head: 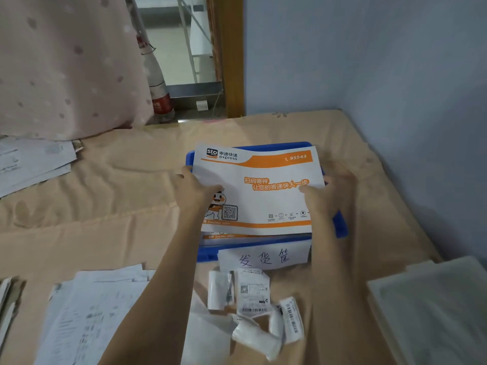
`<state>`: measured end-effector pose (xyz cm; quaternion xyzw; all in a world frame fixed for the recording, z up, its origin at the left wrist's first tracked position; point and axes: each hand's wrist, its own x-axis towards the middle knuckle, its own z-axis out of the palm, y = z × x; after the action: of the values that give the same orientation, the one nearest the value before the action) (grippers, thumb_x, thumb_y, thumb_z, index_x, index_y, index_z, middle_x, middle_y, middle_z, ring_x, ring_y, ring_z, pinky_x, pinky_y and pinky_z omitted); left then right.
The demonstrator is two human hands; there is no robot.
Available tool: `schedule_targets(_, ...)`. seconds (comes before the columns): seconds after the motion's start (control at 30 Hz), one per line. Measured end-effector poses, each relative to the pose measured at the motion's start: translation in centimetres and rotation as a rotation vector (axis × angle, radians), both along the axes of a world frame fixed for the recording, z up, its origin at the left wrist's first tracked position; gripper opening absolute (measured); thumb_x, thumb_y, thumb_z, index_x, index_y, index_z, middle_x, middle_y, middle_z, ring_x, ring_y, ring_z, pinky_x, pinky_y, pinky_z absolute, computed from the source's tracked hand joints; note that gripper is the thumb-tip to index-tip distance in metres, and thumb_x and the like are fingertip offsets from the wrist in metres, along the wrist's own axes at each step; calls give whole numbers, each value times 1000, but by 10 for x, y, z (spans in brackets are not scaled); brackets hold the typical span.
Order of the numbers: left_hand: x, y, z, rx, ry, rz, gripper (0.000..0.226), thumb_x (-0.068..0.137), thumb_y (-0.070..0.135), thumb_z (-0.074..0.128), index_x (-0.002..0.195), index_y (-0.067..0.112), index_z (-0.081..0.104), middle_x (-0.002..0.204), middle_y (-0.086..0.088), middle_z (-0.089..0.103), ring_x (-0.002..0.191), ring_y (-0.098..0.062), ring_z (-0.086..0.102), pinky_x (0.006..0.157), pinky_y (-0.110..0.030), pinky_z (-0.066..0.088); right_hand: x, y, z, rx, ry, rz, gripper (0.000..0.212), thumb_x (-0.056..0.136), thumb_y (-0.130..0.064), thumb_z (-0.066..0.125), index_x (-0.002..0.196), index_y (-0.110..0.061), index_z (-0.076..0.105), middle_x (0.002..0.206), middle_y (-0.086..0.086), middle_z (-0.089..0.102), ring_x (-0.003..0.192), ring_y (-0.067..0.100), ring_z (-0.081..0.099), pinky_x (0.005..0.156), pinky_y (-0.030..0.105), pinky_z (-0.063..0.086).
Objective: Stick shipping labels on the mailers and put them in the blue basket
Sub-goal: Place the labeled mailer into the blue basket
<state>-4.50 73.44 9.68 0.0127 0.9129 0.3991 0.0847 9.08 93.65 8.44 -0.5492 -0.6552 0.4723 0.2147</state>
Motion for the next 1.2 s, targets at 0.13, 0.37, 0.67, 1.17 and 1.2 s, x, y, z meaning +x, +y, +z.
schedule_targets(0.13, -7, 11, -23, -82, 37, 10, 80, 67, 28, 83, 129, 9, 38, 124, -11, 43, 103, -30, 57, 82, -43, 54, -16, -2, -20, 82, -72, 61, 59, 72, -20, 78, 124, -17, 50, 119, 5, 60, 107, 27, 59, 80, 41, 56)
schedule_targets(0.37, 7, 15, -61, -353, 63, -50, 94, 68, 36, 83, 138, 9, 27, 132, -13, 34, 121, -29, 44, 84, -42, 50, -23, -7, -53, 182, -259, 114, 57, 80, -14, 73, 131, -11, 47, 130, 13, 50, 120, 29, 47, 98, 44, 47)
schedule_targets(0.67, 16, 19, -84, -586, 79, -155, 71, 83, 37, 65, 135, 4, 29, 133, -17, 34, 120, -30, 39, 91, -37, 43, -19, -11, -76, 209, -491, 142, 69, 83, -19, 70, 142, -11, 35, 138, 20, 42, 130, 37, 39, 110, 50, 35)
schedule_targets(1.17, 39, -13, -28, 11, 8, -59, 24, 91, 24, 54, 114, 17, 59, 99, 5, 67, 84, -16, 64, 73, -33, 53, -7, -62, -19, -3, -5, 196, 42, 93, -25, 60, 134, -19, 49, 128, 5, 58, 110, 21, 58, 93, 37, 52)
schedule_targets(1.2, 45, -24, -20, 55, 40, -38, 23, 90, 22, 54, 112, 17, 59, 96, 5, 66, 83, -16, 63, 73, -33, 53, -5, -74, -11, -18, 33, 219, 42, 93, -25, 61, 132, -19, 50, 126, 3, 59, 107, 19, 58, 92, 33, 52)
